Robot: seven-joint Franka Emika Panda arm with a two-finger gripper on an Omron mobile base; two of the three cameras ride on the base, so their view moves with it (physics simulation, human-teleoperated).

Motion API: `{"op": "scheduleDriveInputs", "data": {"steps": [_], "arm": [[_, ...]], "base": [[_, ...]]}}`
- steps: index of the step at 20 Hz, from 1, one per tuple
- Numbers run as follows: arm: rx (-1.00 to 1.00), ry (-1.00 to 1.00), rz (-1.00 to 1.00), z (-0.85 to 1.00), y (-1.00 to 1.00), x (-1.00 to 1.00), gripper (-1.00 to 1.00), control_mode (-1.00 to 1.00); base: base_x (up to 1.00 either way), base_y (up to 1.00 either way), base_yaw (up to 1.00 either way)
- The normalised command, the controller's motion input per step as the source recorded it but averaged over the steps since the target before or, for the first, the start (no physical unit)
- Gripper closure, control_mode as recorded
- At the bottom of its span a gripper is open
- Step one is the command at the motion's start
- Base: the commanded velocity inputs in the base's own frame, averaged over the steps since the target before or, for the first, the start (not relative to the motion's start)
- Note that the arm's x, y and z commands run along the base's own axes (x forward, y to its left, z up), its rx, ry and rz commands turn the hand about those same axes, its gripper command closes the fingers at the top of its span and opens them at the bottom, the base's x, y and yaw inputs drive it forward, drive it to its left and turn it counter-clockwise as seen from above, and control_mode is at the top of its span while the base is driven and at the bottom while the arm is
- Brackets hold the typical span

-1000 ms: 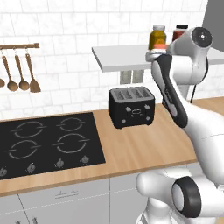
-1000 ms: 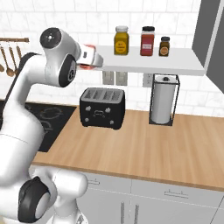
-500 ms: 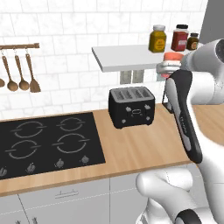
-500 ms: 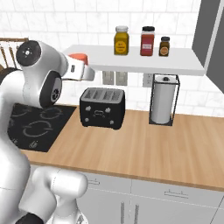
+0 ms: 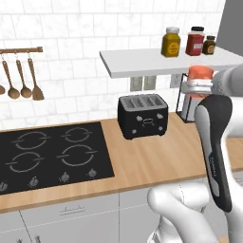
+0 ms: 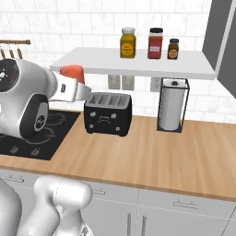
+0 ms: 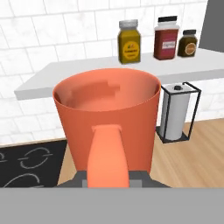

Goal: Gather all objects into one cabinet and sort the glasses and bowls to opposite sides.

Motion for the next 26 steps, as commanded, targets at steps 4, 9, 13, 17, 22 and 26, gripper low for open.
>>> {"op": "scheduleDriveInputs", "data": {"steps": [4,9,13,17,22,26], "arm": [[0.00,0.00,0.00,0.00,0.00,-0.42,1.00,-1.00],[0.00,0.01,0.00,-0.02,0.00,-0.33,1.00,-1.00],[0.00,0.10,0.00,-0.03,0.02,-0.29,1.00,-1.00],[-0.02,0.12,0.00,-0.09,0.15,-0.16,1.00,-1.00],[-0.02,0.07,0.00,-0.03,0.26,0.00,1.00,-1.00],[0.00,0.03,0.00,0.00,0.10,0.00,1.00,-1.00]], "base": [[0.00,0.00,0.00],[0.00,0.00,0.00],[0.00,0.00,0.00],[0.00,0.00,0.00],[0.00,0.00,0.00],[0.00,0.00,0.00]]}}
